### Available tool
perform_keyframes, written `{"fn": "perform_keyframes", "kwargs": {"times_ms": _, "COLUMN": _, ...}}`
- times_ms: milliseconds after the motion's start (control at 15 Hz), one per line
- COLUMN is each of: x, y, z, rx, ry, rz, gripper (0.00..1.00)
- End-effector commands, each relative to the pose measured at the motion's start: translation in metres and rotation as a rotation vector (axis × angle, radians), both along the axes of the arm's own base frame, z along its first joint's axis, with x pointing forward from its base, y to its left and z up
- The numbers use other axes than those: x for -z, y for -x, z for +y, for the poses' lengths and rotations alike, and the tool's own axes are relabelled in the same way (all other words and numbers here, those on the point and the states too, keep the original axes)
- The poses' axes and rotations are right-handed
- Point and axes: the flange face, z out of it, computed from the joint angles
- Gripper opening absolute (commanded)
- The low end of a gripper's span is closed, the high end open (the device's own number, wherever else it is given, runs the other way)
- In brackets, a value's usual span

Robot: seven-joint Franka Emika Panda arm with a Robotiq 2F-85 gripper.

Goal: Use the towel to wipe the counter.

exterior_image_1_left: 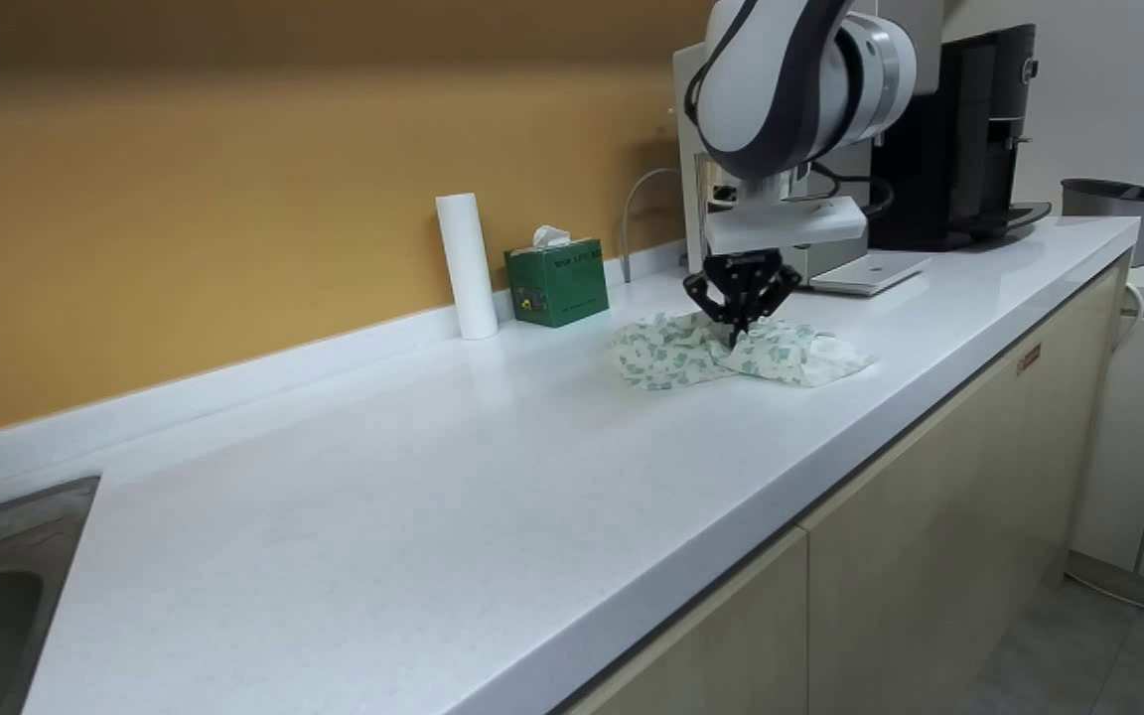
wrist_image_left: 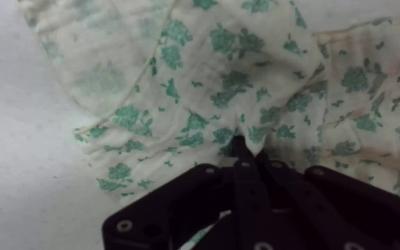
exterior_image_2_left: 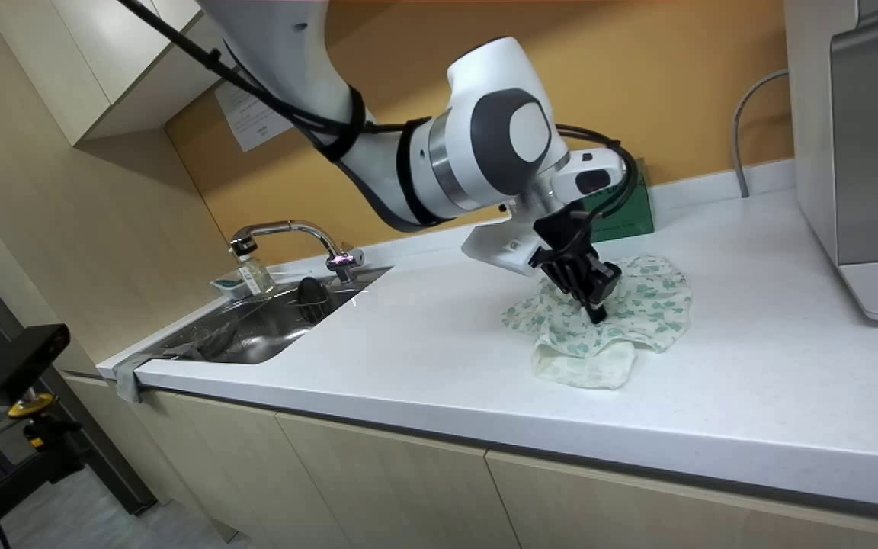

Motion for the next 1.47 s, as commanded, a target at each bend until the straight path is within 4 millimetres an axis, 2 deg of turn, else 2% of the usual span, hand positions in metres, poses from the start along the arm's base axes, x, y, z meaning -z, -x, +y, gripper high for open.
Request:
{"fn": "perform_keyframes", "kwargs": {"times_ms": 0, "x": 0.032, "y": -0.042, "z": 0.046, "rx": -0.033, "ry": -0.010, "rz": 0.069, "gripper": 0.01}}
{"fn": "perform_keyframes", "kwargs": {"times_ms": 267, "x": 0.041, "y": -0.079, "z": 0.102, "rx": -0.118, "ry": -0.021, "rz": 0.132, "gripper": 0.01}}
{"fn": "perform_keyframes", "kwargs": {"times_ms": 467, "x": 0.045, "y": -0.096, "z": 0.143, "rx": -0.200, "ry": -0.030, "rz": 0.170, "gripper": 0.01}}
{"fn": "perform_keyframes", "kwargs": {"times_ms": 600, "x": 0.047, "y": -0.107, "z": 0.159, "rx": -0.212, "ry": -0.024, "rz": 0.174, "gripper": 0.01}}
{"fn": "perform_keyframes", "kwargs": {"times_ms": 667, "x": 0.045, "y": -0.113, "z": 0.158, "rx": -0.202, "ry": -0.020, "rz": 0.169, "gripper": 0.01}}
{"fn": "perform_keyframes", "kwargs": {"times_ms": 800, "x": 0.038, "y": -0.124, "z": 0.146, "rx": -0.166, "ry": 0.004, "rz": 0.140, "gripper": 0.01}}
{"fn": "perform_keyframes", "kwargs": {"times_ms": 1000, "x": 0.021, "y": -0.133, "z": 0.119, "rx": -0.114, "ry": 0.035, "rz": 0.085, "gripper": 0.01}}
{"fn": "perform_keyframes", "kwargs": {"times_ms": 1400, "x": 0.003, "y": -0.125, "z": 0.053, "rx": -0.007, "ry": 0.177, "rz": -0.013, "gripper": 0.01}}
